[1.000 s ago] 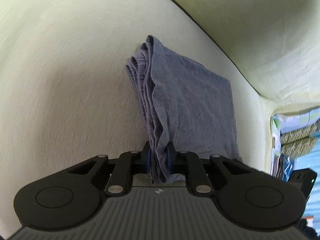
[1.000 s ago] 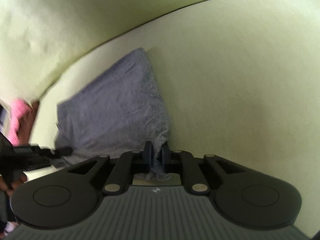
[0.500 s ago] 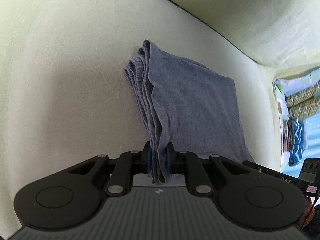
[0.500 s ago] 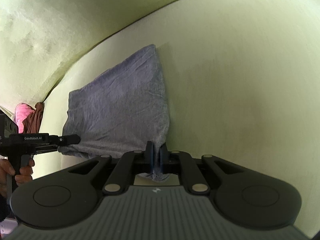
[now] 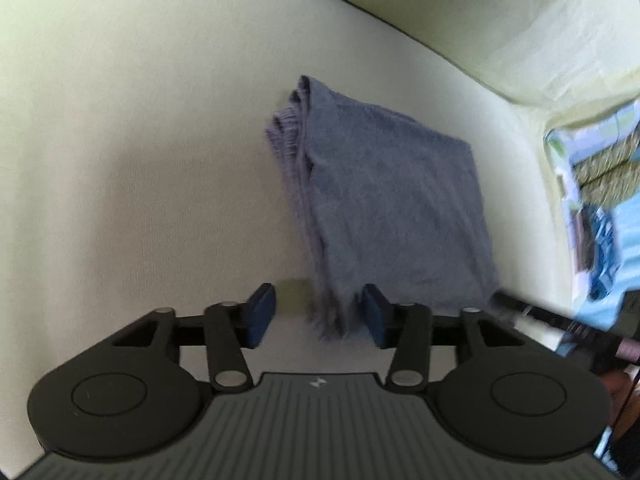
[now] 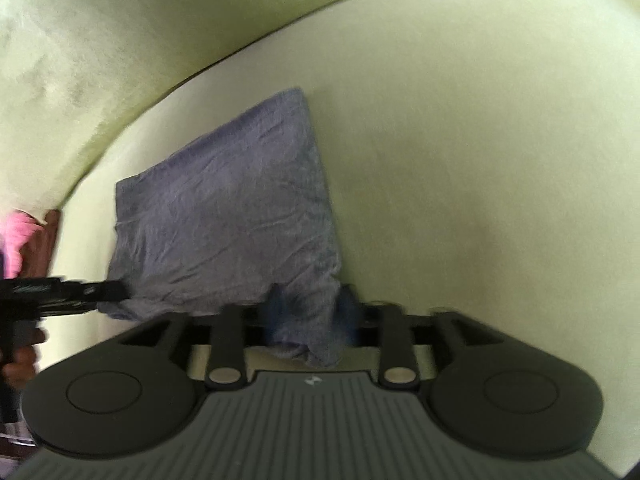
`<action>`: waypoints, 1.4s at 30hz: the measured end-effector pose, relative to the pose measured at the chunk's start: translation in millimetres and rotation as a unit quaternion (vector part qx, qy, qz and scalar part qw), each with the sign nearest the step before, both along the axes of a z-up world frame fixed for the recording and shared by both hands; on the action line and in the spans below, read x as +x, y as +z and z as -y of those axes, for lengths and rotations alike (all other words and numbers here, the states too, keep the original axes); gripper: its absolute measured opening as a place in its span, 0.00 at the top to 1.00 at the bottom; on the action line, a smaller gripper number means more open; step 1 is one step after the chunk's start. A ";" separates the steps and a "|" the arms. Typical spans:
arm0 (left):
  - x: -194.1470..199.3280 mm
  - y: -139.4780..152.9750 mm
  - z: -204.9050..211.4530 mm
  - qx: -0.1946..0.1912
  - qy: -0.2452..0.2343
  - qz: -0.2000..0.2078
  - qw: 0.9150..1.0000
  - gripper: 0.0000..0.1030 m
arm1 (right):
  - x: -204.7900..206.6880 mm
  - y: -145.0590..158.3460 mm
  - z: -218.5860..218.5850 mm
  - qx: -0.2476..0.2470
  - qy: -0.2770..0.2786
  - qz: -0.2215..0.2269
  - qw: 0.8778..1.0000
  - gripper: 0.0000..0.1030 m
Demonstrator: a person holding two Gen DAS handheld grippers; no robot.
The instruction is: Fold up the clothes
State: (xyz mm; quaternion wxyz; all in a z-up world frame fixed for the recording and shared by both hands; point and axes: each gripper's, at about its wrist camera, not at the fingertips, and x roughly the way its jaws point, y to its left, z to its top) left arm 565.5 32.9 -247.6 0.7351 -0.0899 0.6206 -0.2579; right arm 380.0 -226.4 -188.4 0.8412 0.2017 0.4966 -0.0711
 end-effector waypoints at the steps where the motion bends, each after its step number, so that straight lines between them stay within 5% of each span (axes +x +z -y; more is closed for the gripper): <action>1: -2.7 3.6 -5.3 0.018 -0.006 0.003 1.000 0.47 | 0.3 4.8 -1.8 -0.026 -0.007 -0.005 1.000 0.40; 3: -9.7 23.3 -14.5 0.050 -0.017 0.029 0.998 0.47 | -1.2 15.3 -4.6 -0.074 -0.007 0.001 0.997 0.46; 5: -15.7 44.5 -2.9 0.041 -0.035 0.066 0.996 0.47 | -1.8 31.7 -16.6 -0.102 0.040 0.047 0.993 0.83; 7: -20.4 60.3 10.8 0.028 -0.051 0.096 0.994 0.47 | 5.6 32.9 -32.8 -0.092 0.087 0.068 0.990 0.90; 10: -28.3 56.8 63.3 -0.007 -0.104 0.124 0.987 0.47 | 18.2 23.4 -57.4 -0.085 0.138 0.082 0.983 0.91; 13: -34.9 34.4 87.2 0.008 -0.135 0.127 0.983 0.47 | 28.8 4.6 -74.4 -0.093 0.174 0.078 0.977 0.91; 16: -51.9 5.1 78.5 0.041 -0.176 0.151 0.972 0.51 | 26.6 -12.4 -74.6 -0.115 0.188 0.061 0.974 0.91; 19: -57.5 7.0 69.4 0.041 -0.193 0.165 0.966 0.61 | 19.4 -17.9 -58.9 -0.132 0.186 0.068 0.971 0.91; 26: -60.3 26.9 61.3 0.075 -0.247 0.194 0.947 0.62 | 23.9 -9.9 -44.9 -0.149 0.203 0.046 0.967 0.87; 30: -62.0 43.7 63.4 0.081 -0.236 0.185 0.951 0.62 | 20.3 6.5 -45.5 -0.134 0.197 0.049 0.970 0.79; 35: -64.4 63.6 62.7 0.053 -0.194 0.197 0.959 0.54 | 14.8 18.4 -63.8 -0.109 0.213 0.085 0.967 0.87; 40: -70.9 27.4 63.6 0.101 -0.209 0.199 0.952 0.55 | 19.7 -9.3 -82.7 -0.107 0.235 0.080 0.963 0.95; 42: -74.5 10.9 49.4 0.126 -0.222 0.216 0.942 0.52 | 13.9 -18.0 -77.0 -0.125 0.231 0.075 0.962 0.95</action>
